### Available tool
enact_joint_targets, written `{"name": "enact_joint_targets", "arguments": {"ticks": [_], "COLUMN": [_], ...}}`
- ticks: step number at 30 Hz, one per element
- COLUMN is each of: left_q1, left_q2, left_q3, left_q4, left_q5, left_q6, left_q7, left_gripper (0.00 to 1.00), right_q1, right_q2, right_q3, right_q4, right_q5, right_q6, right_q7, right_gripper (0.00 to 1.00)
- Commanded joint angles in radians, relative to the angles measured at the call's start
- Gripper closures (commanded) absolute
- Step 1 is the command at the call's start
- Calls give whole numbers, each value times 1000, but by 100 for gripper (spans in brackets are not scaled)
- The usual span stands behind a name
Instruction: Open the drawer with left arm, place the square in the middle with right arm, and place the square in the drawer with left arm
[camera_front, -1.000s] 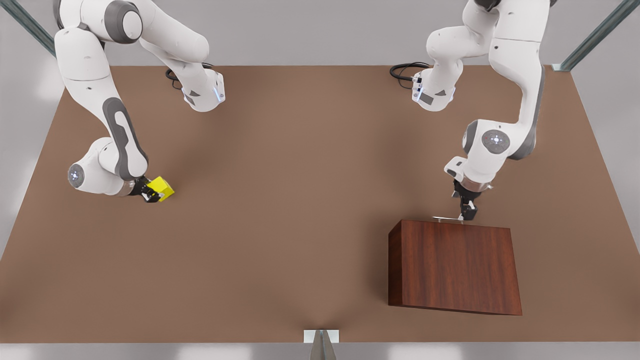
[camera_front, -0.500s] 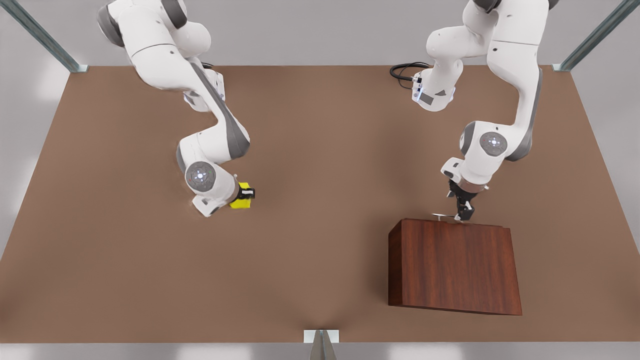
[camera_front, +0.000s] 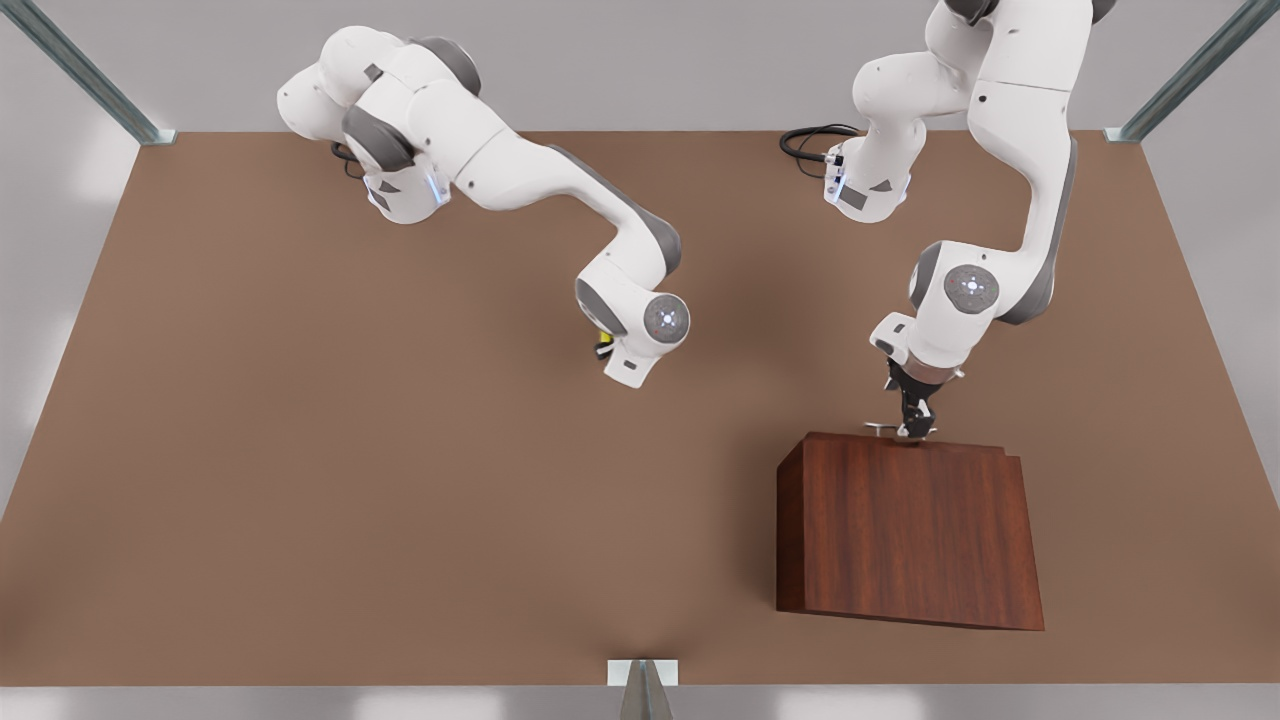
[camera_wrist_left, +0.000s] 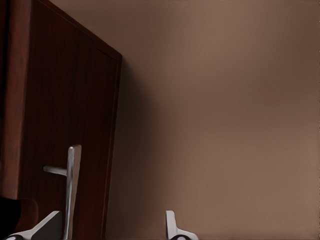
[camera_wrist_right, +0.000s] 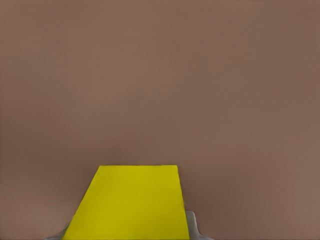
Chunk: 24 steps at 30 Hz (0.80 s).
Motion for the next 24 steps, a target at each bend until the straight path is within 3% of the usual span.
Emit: {"name": "enact_joint_targets", "arguments": {"ticks": [1, 4, 5, 14, 18, 20, 21, 22, 23, 24], "left_q1": [0, 0, -3, -14, -20, -20, -21, -21, -21, -21], "left_q2": [-1, -13, -20, -50, -55, -61, -67, -70, -72, -73], "left_q3": [0, 0, 0, -2, -2, -9, -9, -9, -9, -9], "left_q4": [0, 0, 0, -6, -8, -8, -8, -8, -8, -8], "left_q5": [0, 0, 0, 0, 0, 0, -2, -2, -2, -2], "left_q6": [-9, -52, -60, -143, -175, -199, -216, -219, -230, -232], "left_q7": [-1, -5, -11, -22, -25, -25, -25, -25, -25, -25], "left_gripper": [0, 0, 0, 0, 0, 0, 0, 0, 0, 0], "right_q1": [-2, -6, -6, -11, -278, -520, -577, -599, -614, -615], "right_q2": [0, 9, 10, -33, -519, -663, -666, -655, -652, -666], "right_q3": [1, 3, 3, 3, 0, -8, -23, -72, -120, -127], "right_q4": [-11, -16, -14, -39, -577, -566, -539, -428, -330, -321], "right_q5": [-1, 2, 26, 81, 155, 141, 131, 16, -3, -12], "right_q6": [9, 38, 41, 23, 285, 176, 187, 128, -70, -107], "right_q7": [1, -2, -24, -13, -35, -240, -274, -280, -291, -321], "right_gripper": [40, 36, 0, 0, 0, 0, 0, 0, 0, 0]}}
